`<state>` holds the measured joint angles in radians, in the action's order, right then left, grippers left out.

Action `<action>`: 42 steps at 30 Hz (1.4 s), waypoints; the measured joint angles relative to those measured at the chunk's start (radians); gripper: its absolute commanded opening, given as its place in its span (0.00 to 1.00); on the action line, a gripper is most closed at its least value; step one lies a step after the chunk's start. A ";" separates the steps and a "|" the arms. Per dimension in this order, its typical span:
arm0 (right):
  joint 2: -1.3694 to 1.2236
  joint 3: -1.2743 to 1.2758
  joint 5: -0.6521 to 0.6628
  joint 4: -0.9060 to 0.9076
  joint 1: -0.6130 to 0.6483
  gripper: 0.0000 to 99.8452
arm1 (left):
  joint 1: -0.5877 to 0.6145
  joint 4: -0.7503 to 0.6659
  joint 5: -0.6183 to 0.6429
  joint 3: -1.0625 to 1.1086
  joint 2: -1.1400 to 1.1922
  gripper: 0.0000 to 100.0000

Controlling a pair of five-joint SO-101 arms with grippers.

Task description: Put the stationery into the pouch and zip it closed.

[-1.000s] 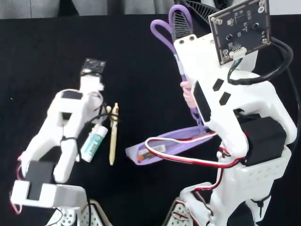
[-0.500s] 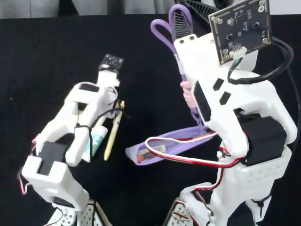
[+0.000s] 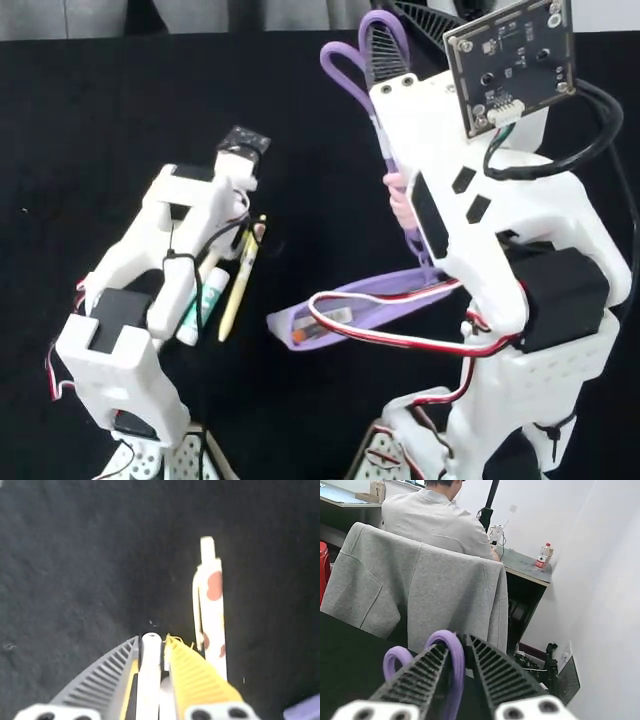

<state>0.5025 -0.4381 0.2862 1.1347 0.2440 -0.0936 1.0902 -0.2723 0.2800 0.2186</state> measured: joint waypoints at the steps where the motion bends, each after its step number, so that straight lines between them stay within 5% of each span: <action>1: 0.000 0.000 0.000 0.000 0.000 0.01 | 0.000 0.014 -0.008 0.000 0.000 0.10; 5: 0.000 0.000 0.000 0.000 0.000 0.01 | 0.006 0.020 -0.015 0.000 0.000 0.20; 12: 0.000 0.000 0.000 0.000 0.000 0.01 | 0.023 0.043 -0.026 -0.002 0.000 0.21; 28: 0.000 0.000 0.000 0.000 0.000 0.01 | 0.052 0.130 -0.118 -0.061 0.097 0.03; 42: 0.000 0.000 0.000 0.000 0.000 0.01 | 0.058 0.368 0.000 -0.491 0.170 0.03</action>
<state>0.5025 -0.4381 0.2862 1.1347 0.2440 -0.0353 1.4584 -0.2723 -0.2110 0.3890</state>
